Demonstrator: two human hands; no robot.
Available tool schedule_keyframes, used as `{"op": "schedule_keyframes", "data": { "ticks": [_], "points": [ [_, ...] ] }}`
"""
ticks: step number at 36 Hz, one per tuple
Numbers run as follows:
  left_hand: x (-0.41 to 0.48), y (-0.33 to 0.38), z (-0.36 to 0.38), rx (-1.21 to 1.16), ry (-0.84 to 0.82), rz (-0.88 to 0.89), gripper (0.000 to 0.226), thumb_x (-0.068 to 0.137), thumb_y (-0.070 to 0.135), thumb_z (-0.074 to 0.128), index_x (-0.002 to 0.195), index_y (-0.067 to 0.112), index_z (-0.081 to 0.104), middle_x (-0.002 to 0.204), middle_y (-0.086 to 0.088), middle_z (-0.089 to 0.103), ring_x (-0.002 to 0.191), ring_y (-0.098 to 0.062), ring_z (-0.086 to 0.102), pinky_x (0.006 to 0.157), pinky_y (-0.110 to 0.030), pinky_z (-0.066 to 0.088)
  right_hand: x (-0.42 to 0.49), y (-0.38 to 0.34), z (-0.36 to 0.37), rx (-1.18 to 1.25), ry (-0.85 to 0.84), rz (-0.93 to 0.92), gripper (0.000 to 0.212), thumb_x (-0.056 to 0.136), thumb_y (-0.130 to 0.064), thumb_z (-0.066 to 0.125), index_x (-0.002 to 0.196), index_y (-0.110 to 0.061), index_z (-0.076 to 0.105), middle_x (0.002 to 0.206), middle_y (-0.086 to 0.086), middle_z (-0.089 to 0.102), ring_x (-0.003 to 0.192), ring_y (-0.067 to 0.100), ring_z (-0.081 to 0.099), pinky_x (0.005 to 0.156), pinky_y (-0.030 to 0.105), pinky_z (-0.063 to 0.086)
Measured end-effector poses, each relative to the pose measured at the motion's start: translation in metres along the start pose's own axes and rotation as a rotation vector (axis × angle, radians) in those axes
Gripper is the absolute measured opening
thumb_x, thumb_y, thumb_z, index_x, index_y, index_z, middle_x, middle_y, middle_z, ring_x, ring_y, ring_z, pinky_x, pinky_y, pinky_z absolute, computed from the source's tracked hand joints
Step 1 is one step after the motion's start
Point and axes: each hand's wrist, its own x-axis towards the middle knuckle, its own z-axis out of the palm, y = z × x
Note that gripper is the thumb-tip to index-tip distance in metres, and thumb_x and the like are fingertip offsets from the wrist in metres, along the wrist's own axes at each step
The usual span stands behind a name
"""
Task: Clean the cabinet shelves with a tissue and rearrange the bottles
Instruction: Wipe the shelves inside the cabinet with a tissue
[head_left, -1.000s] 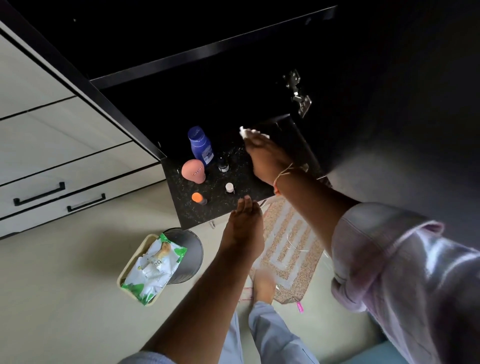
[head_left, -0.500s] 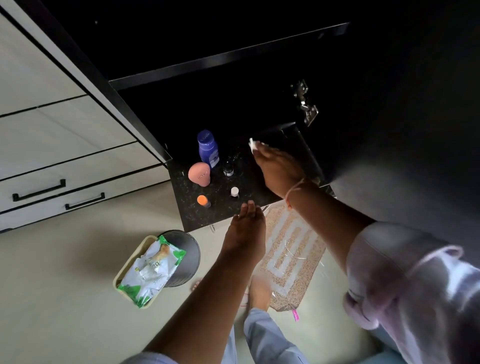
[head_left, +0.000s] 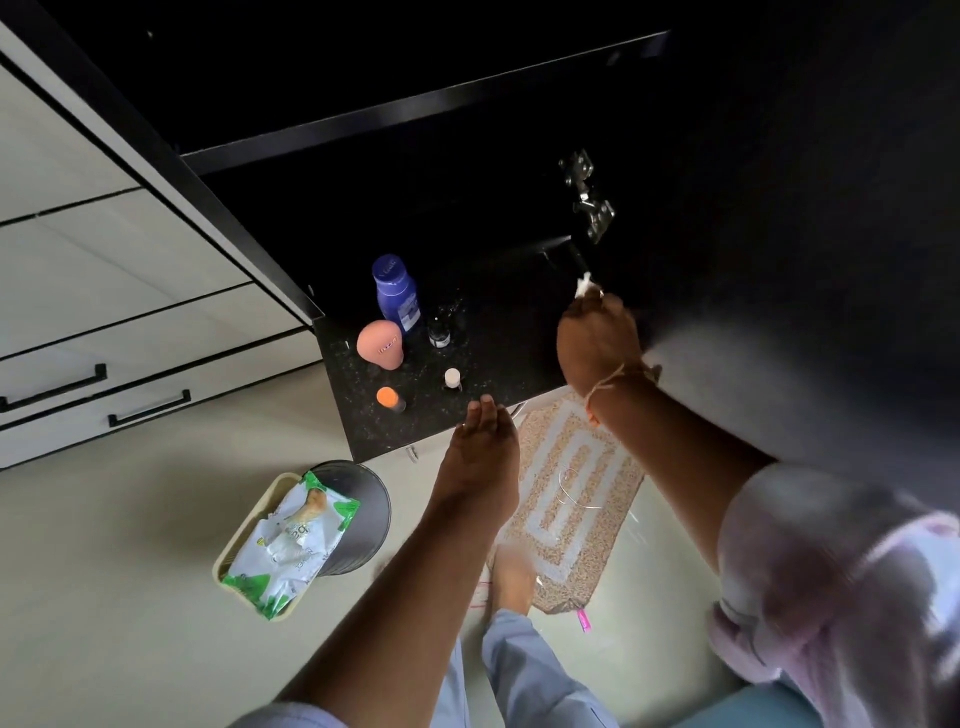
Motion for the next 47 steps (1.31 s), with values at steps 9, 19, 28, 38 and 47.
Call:
{"op": "schedule_keyframes", "data": {
  "ticks": [9, 19, 28, 38, 47],
  "points": [
    [-0.013, -0.004, 0.014, -0.105, 0.199, 0.017, 0.071, 0.093, 0.016, 0.050, 0.152, 0.001, 0.013, 0.161, -0.018, 0.011, 0.149, -0.027, 0.010, 0.122, -0.035, 0.013, -0.071, -0.024, 0.031, 0.117, 0.053, -0.474, 0.061, 0.077, 0.000, 0.036, 0.135, -0.006, 0.054, 0.144, 0.007, 0.052, 0.123, 0.024, 0.055, 0.097, 0.030, 0.046],
    [-0.034, -0.018, 0.035, -0.143, 0.370, -0.098, 0.067, 0.078, 0.011, 0.069, 0.137, -0.008, 0.044, 0.145, -0.027, 0.043, 0.136, -0.037, 0.042, 0.111, -0.042, 0.030, 0.007, -0.043, 0.024, 0.289, 0.080, -0.464, 0.048, 0.087, 0.009, 0.046, 0.128, -0.010, 0.063, 0.134, 0.008, 0.061, 0.121, 0.028, 0.057, 0.105, 0.036, 0.044],
    [-0.034, -0.027, 0.035, -0.166, 0.350, -0.112, 0.064, 0.093, 0.017, 0.049, 0.148, -0.005, 0.025, 0.157, -0.022, 0.020, 0.148, -0.032, 0.018, 0.120, -0.036, 0.013, 0.041, -0.066, -0.014, 0.266, 0.046, -0.509, 0.051, 0.086, 0.016, 0.041, 0.127, -0.006, 0.062, 0.139, 0.005, 0.056, 0.121, 0.032, 0.054, 0.104, 0.036, 0.044],
    [-0.031, -0.023, 0.023, -0.091, 0.210, -0.109, 0.068, 0.095, 0.021, 0.047, 0.150, -0.005, 0.017, 0.159, -0.024, 0.009, 0.149, -0.033, 0.005, 0.122, -0.037, 0.008, -0.047, -0.040, 0.020, 0.351, 0.188, -0.665, 0.047, 0.075, 0.016, 0.068, 0.115, -0.008, 0.071, 0.122, 0.004, 0.069, 0.103, 0.023, 0.067, 0.087, 0.031, 0.055],
    [-0.030, -0.029, 0.010, -0.143, 0.106, -0.124, 0.067, 0.096, 0.022, 0.052, 0.150, 0.001, 0.019, 0.161, -0.018, 0.007, 0.150, -0.029, 0.003, 0.122, -0.036, 0.013, -0.058, -0.017, 0.029, 0.341, 0.328, -0.397, 0.046, 0.058, 0.017, 0.079, 0.099, -0.004, 0.076, 0.099, 0.008, 0.076, 0.085, 0.025, 0.072, 0.075, 0.037, 0.060]
  ]
}}
